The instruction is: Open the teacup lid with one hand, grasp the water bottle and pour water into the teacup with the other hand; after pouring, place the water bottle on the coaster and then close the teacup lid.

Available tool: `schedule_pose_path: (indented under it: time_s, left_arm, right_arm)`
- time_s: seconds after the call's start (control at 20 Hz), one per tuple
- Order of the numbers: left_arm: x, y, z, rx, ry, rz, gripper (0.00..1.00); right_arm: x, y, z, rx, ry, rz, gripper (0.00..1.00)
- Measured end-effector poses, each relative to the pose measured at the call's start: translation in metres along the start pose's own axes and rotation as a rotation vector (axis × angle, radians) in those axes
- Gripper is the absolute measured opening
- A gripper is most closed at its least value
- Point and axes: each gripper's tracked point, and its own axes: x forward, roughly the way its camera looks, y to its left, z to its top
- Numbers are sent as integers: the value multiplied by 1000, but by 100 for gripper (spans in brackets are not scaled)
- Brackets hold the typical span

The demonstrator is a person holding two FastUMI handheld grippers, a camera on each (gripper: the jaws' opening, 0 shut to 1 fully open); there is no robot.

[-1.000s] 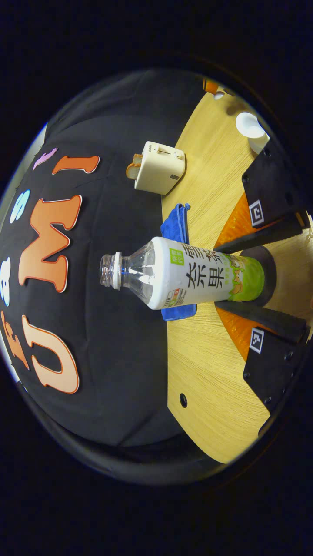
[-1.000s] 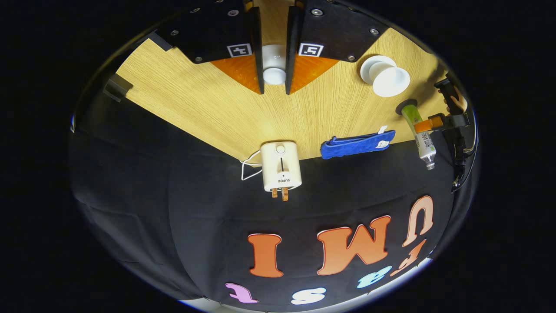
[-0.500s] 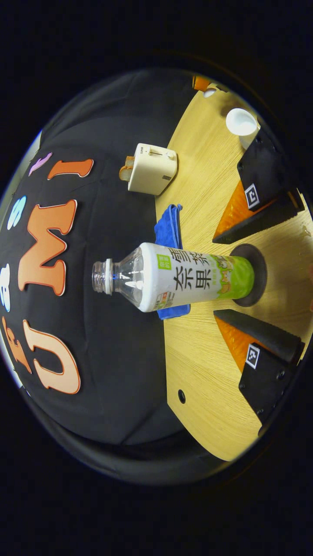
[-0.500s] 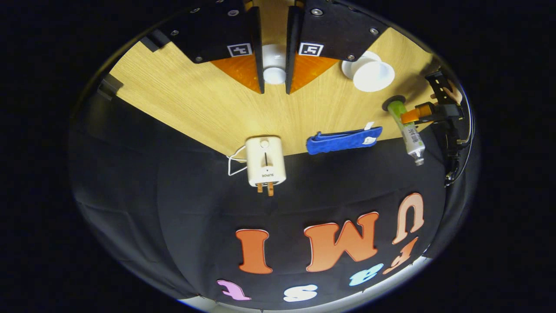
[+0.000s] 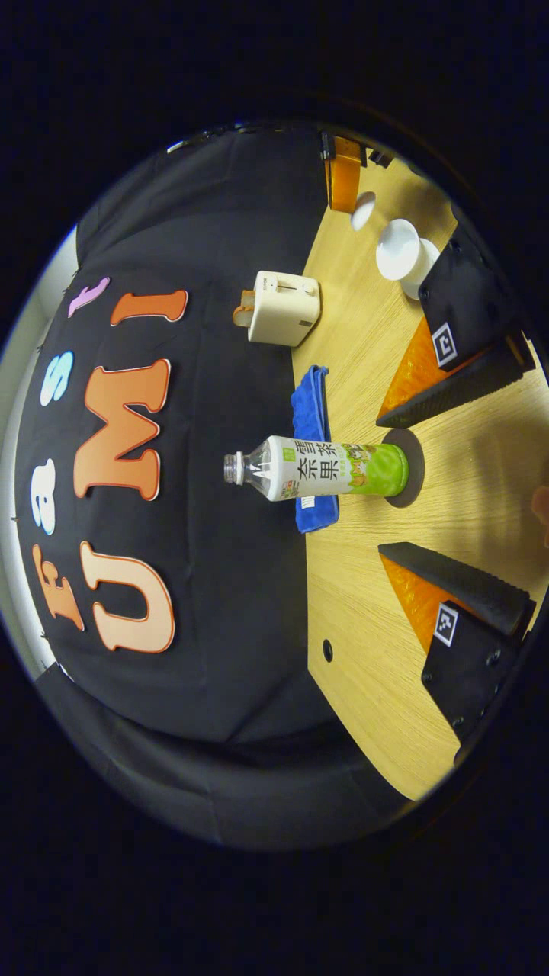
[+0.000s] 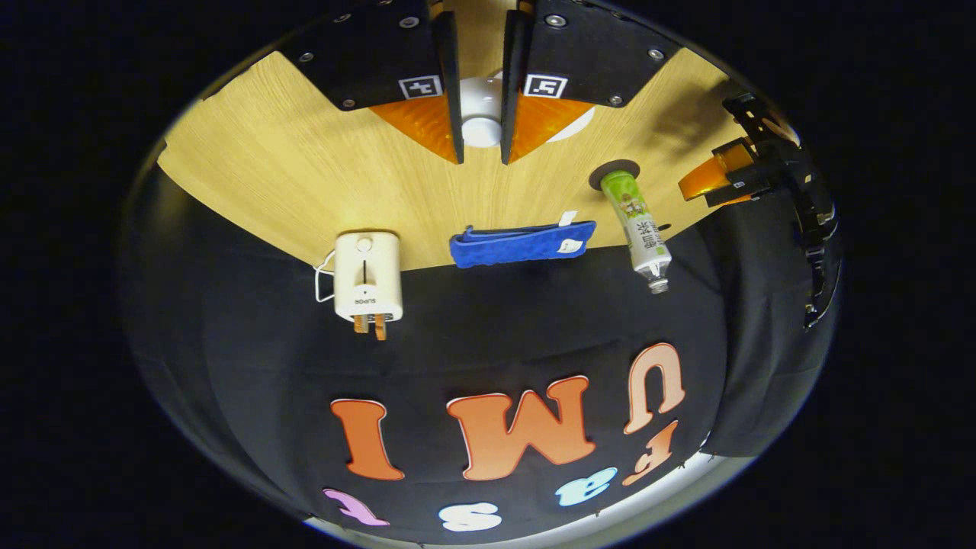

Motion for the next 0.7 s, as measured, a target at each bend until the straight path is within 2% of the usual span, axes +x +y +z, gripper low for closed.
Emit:
schedule_pose_path:
  time_s: [0.1, 0.15, 0.2, 0.3, 0.35, 0.4, 0.7]
  left_arm:
    - [-14, 6, 3, -4, -20, 14, 96]
    - [-17, 11, 4, -3, -25, 25, 96]
    - [-19, 16, 5, 3, -29, 34, 96]
    - [-24, 21, 4, 19, -25, 48, 96]
    - [-30, 24, 2, 22, -24, 57, 96]
    - [-31, 25, 1, 22, -21, 59, 96]
    - [-30, 27, -6, 1, -2, 74, 94]
  right_arm:
    - [7, 13, -2, -27, 7, 19, 25]
    - [10, 19, -5, -37, 14, 27, 20]
    - [13, 24, -8, -45, 21, 35, 25]
    - [18, 29, -13, -56, 34, 42, 25]
    - [20, 31, -16, -63, 39, 44, 20]
    - [23, 34, -18, -70, 45, 44, 24]
    - [24, 34, -21, -98, 40, 37, 25]
